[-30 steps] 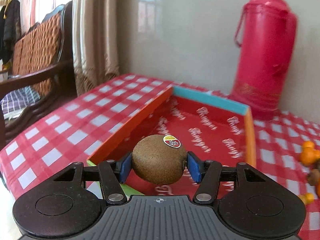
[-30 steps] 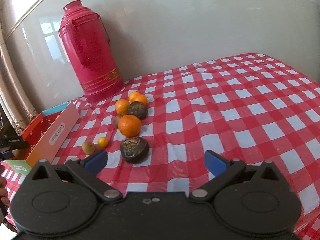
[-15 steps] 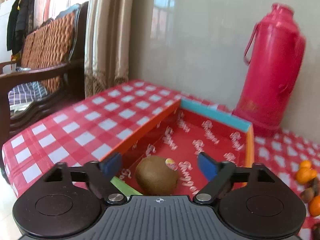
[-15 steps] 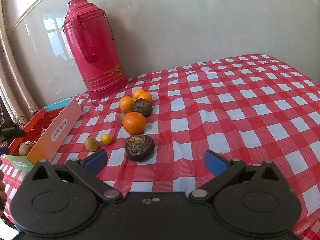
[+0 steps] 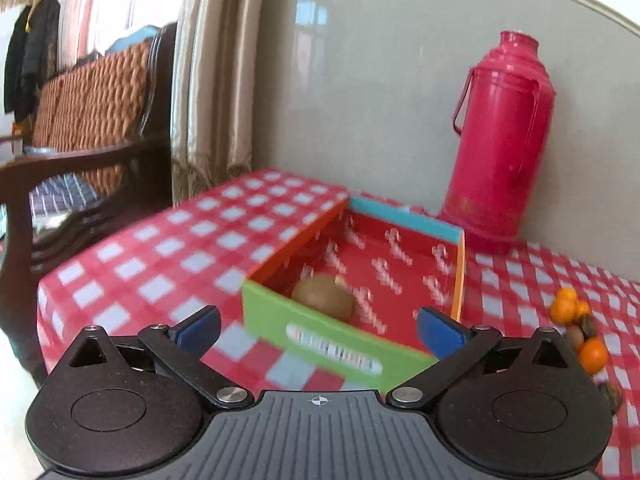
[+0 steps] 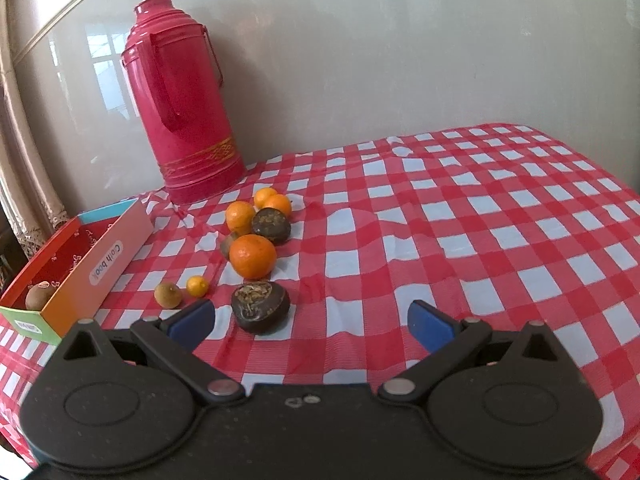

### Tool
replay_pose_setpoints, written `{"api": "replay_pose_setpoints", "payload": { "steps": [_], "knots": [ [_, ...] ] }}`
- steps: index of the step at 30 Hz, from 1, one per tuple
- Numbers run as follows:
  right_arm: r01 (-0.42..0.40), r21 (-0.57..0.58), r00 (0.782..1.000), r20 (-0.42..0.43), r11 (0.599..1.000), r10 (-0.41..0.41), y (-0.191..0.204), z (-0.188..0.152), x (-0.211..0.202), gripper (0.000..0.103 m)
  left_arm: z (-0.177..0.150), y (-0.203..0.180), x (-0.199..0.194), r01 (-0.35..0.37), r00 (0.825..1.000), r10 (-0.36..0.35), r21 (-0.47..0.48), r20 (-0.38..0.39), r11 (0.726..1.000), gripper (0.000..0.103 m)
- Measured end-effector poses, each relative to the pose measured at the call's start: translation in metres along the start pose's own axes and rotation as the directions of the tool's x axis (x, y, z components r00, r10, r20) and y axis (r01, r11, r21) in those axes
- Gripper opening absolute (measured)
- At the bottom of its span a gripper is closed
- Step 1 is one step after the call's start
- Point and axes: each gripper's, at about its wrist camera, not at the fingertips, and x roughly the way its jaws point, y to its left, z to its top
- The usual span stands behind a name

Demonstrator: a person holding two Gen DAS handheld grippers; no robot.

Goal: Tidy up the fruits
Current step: 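Move the right tool to the dark round fruit and grasp it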

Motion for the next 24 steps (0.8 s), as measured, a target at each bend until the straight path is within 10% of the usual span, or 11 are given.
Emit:
{"api": "replay_pose_setpoints", "payload": {
  "steps": [24],
  "knots": [
    [0.086,-0.193,0.991,-0.084,0.977,-0.104,0.041,0.015,0.070,0.095,-0.012,0.009,0.011,-0.017,0.998,0.020,0.052,-0.066,0.999,0.103]
  ]
}}
